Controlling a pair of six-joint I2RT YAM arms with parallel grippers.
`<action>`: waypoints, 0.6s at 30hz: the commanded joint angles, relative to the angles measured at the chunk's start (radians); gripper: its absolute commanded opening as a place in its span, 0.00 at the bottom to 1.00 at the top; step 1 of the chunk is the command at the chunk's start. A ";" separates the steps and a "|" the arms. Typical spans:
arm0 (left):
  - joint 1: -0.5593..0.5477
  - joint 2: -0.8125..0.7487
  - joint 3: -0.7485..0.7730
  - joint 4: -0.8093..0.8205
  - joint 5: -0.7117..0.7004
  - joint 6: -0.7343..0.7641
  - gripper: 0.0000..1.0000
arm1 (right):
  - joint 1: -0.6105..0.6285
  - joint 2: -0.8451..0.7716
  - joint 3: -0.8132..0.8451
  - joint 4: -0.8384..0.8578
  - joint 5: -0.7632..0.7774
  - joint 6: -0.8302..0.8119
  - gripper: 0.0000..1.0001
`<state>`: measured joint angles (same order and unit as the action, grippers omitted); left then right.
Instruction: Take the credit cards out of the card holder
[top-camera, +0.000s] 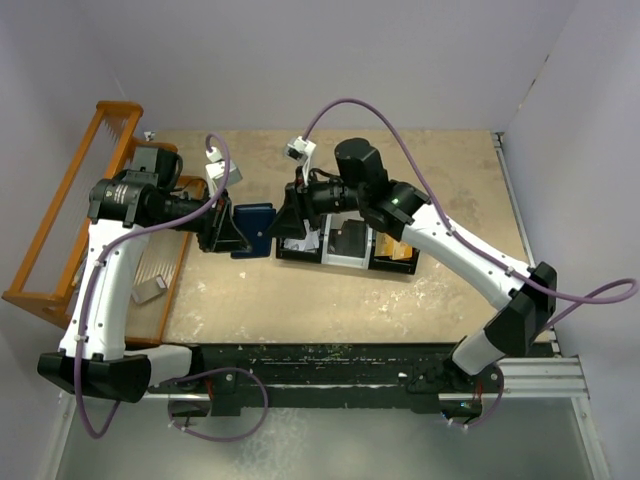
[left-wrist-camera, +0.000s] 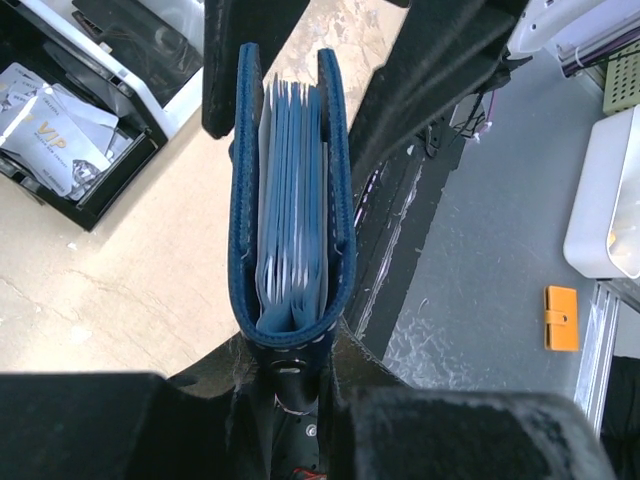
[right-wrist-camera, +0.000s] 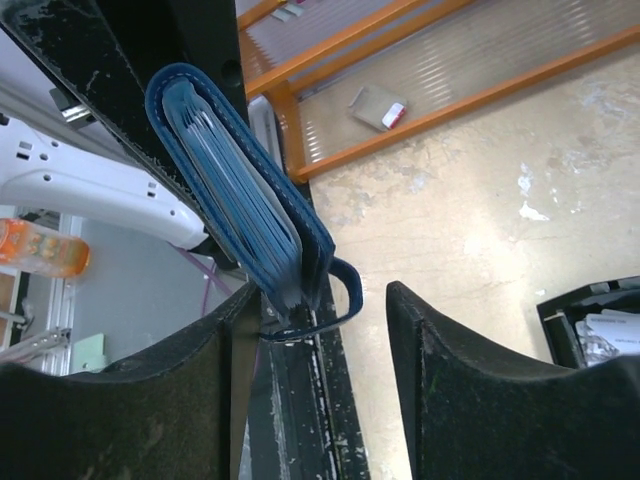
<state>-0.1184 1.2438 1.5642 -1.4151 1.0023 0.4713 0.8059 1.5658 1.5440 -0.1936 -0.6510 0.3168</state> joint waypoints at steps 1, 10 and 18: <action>0.002 0.000 0.051 -0.024 0.071 0.049 0.00 | -0.022 -0.042 0.011 -0.036 -0.018 -0.053 0.52; 0.000 0.009 0.071 -0.057 0.103 0.070 0.00 | -0.022 -0.067 -0.027 -0.019 -0.085 -0.076 0.37; 0.000 0.012 0.089 -0.099 0.120 0.105 0.00 | -0.022 -0.077 -0.048 -0.004 -0.129 -0.052 0.06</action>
<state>-0.1184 1.2579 1.6039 -1.4990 1.0500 0.5274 0.7841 1.5227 1.4960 -0.2340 -0.7307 0.2588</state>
